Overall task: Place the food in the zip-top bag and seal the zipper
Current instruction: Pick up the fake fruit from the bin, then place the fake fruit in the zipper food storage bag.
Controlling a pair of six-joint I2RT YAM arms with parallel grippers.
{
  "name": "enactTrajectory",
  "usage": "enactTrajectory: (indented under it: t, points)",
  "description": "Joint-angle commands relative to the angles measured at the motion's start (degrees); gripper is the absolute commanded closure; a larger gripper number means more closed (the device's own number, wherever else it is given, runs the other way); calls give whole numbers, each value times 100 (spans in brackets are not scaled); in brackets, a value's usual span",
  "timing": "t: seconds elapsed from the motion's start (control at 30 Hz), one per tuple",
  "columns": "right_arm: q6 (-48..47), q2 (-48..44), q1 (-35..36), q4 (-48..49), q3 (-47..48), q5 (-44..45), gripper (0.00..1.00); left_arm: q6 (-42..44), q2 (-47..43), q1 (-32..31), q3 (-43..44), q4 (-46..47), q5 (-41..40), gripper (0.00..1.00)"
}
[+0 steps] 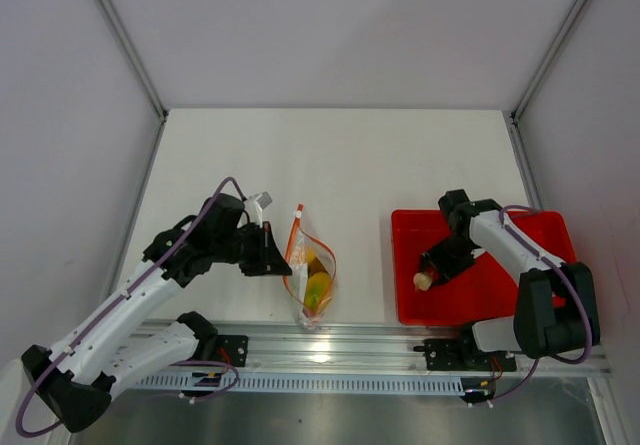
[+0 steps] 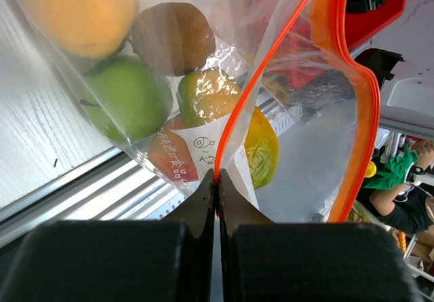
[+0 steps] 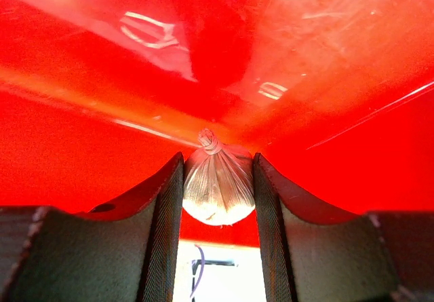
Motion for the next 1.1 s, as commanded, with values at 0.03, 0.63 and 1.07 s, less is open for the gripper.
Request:
enactTrajectory:
  t: [0.03, 0.63, 1.07]
  points:
    - [-188, -6, -30, -222, 530, 226, 71, 164, -6, 28, 217, -27, 141, 100]
    - [-1954, 345, 1094, -249, 3947, -37, 77, 94, 302, 29, 445, 88, 317, 99]
    - [-2631, 776, 2728, 367, 5355, -117, 84, 67, 320, 28, 700, -114, 282, 100]
